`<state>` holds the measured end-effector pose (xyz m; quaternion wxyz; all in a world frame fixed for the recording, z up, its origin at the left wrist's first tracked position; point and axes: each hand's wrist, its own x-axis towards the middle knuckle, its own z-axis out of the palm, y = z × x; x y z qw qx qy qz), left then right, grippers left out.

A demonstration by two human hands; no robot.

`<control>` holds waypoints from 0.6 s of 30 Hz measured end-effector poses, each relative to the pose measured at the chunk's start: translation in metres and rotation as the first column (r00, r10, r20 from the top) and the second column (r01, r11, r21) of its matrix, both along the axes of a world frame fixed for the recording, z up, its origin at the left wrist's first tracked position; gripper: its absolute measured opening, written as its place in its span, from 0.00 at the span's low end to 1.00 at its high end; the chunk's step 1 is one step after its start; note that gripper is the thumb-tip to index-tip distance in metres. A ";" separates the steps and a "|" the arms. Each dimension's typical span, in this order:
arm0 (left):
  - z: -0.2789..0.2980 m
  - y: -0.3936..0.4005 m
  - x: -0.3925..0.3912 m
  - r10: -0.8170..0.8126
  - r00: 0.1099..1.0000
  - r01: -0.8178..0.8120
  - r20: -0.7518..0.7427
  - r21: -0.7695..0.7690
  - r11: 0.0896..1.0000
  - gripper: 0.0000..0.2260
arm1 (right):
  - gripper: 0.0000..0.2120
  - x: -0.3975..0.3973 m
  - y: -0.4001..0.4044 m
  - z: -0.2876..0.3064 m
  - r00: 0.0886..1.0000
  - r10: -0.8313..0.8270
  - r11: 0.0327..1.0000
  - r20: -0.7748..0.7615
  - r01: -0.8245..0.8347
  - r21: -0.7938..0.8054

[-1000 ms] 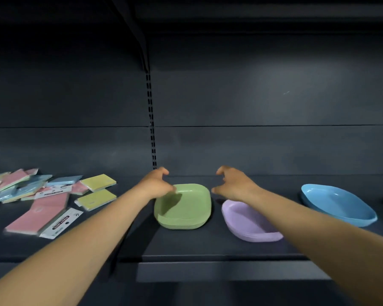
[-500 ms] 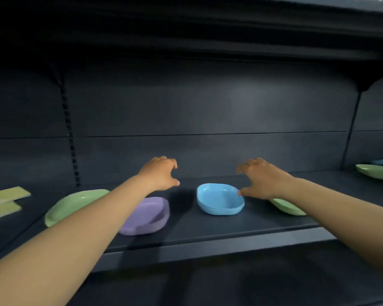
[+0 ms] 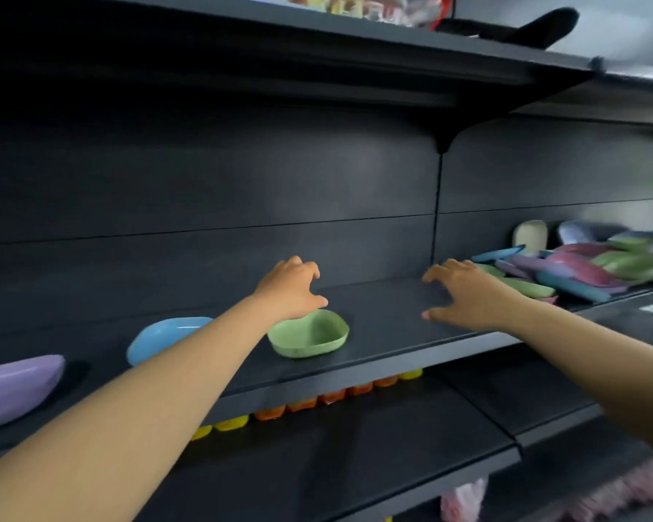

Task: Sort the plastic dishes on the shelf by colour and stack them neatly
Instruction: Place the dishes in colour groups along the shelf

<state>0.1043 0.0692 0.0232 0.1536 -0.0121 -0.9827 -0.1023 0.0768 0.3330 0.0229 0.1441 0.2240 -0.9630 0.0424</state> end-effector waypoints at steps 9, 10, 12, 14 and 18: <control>-0.009 0.125 -0.082 -0.124 0.987 0.124 0.099 0.008 0.992 0.23 | 0.30 -0.054 0.119 -0.022 0.996 -0.093 0.988 -0.001 0.093 -0.124; -0.011 0.135 -0.094 -0.129 0.985 0.128 0.115 0.021 0.992 0.23 | 0.30 -0.063 0.130 -0.024 0.995 -0.104 0.987 -0.003 0.102 -0.120; -0.011 0.155 -0.119 -0.138 0.980 0.130 0.144 0.060 0.990 0.23 | 0.31 -0.083 0.152 -0.025 0.994 -0.110 0.986 -0.001 0.109 -0.123; -0.009 0.175 -0.148 -0.153 0.974 0.136 0.168 0.104 0.985 0.22 | 0.32 -0.107 0.174 -0.022 0.994 -0.108 0.987 -0.008 0.106 -0.121; -0.005 0.216 -0.212 -0.186 0.957 0.152 0.222 0.161 0.975 0.23 | 0.25 -0.164 0.218 -0.015 0.993 -0.122 0.988 -0.002 0.121 -0.099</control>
